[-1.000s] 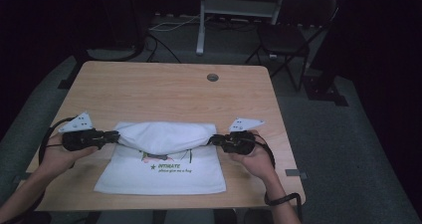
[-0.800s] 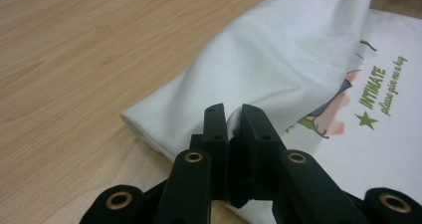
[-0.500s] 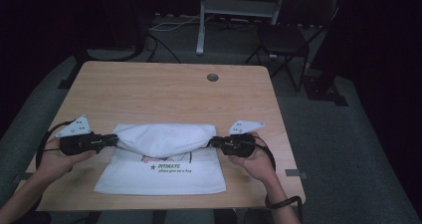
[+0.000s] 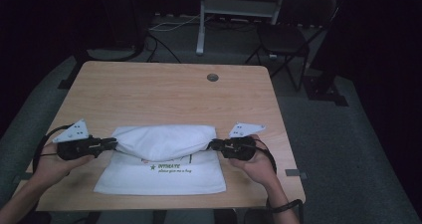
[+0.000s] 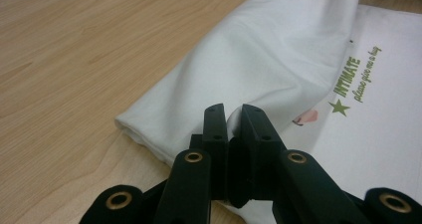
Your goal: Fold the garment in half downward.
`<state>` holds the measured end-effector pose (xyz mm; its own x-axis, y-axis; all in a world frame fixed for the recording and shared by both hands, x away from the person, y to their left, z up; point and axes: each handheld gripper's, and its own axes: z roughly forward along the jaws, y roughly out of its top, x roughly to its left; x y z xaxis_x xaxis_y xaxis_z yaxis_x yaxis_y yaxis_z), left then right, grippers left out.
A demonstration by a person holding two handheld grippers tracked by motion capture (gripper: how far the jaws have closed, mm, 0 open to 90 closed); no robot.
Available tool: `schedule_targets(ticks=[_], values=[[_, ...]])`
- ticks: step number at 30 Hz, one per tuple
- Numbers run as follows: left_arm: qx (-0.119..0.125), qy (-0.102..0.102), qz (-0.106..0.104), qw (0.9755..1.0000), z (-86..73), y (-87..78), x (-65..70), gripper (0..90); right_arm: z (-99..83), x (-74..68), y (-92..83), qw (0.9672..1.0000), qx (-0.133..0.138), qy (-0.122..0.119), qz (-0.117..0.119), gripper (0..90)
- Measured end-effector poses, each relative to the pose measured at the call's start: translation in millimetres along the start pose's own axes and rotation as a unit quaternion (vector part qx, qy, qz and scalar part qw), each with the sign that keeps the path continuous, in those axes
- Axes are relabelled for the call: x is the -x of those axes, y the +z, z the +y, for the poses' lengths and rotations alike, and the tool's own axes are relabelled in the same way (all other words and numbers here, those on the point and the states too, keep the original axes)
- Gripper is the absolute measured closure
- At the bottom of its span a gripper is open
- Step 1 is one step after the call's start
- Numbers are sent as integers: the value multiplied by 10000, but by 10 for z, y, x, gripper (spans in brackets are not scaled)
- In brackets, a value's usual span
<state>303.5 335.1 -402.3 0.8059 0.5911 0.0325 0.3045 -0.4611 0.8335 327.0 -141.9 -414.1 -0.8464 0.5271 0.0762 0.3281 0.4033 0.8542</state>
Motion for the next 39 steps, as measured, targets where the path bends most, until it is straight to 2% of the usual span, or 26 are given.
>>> schedule_targets(ticks=[39], values=[[99, 138, -98, 9998, -69, -132, 217, 818, -61, -151, -70, 10000, 29, -61, 63, 808]])
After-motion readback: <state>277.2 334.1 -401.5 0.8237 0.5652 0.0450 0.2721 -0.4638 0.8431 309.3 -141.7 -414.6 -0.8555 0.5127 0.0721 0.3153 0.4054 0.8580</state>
